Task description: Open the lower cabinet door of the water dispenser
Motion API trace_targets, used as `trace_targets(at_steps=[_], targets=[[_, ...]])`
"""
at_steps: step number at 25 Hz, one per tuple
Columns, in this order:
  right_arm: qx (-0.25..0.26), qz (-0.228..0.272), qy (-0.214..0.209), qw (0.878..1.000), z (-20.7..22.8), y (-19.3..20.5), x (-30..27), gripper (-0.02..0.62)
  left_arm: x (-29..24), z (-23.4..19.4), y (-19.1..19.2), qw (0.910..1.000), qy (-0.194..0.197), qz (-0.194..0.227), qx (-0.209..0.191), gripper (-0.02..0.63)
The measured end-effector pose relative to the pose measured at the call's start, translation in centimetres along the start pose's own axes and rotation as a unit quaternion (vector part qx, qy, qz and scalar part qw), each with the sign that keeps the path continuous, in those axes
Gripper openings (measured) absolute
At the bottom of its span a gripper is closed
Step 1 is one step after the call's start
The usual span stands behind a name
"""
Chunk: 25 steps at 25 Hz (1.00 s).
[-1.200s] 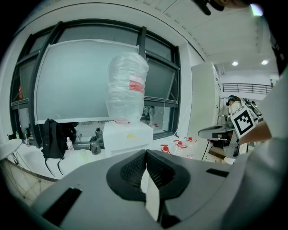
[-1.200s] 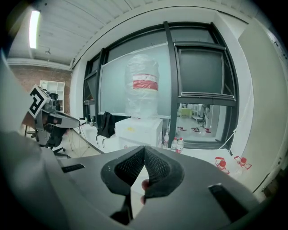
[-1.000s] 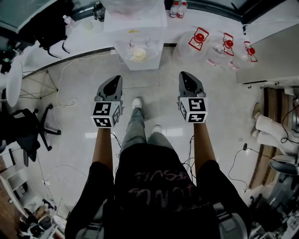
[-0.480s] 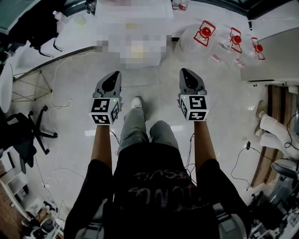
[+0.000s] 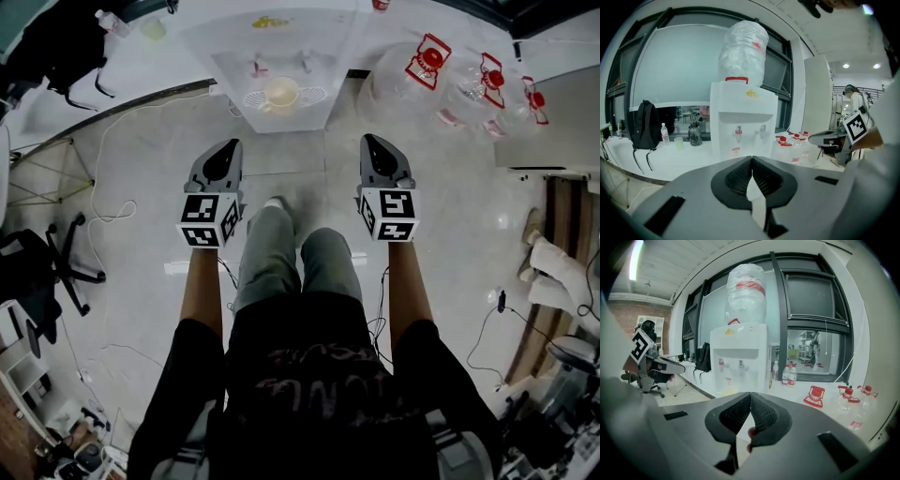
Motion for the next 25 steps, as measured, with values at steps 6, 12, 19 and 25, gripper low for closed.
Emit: trace_targets(at_steps=[6, 12, 19, 25], targets=[[-0.005, 0.003, 0.001, 1.000, 0.0, 4.6, -3.5, 0.014, -3.5, -1.1, 4.4, 1.0000, -0.001, 0.005, -0.004, 0.012], [0.000, 0.007, -0.003, 1.000, 0.4, 9.6, -8.0, 0.014, -7.9, -2.6, 8.8, 0.9998, -0.008, 0.014, -0.009, 0.012], [-0.004, 0.015, -0.004, 1.000, 1.1, 14.4, -12.8, 0.014, -12.4, -3.7, 14.0, 0.9998, -0.012, 0.015, -0.010, 0.012], [-0.009, 0.017, -0.006, 1.000, 1.7, 17.5, -16.1, 0.014, -15.9, -4.4, 17.2, 0.9998, -0.011, 0.016, -0.004, 0.012]])
Point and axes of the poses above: the fingertips, and each gripper's own axes: x backward along the fingers, z to its right, y out of its underside, the point moved 10 cm from there along x, backward along the fingers, and after that the axes turned 4 degrees about -z, right-handed, at the moved point
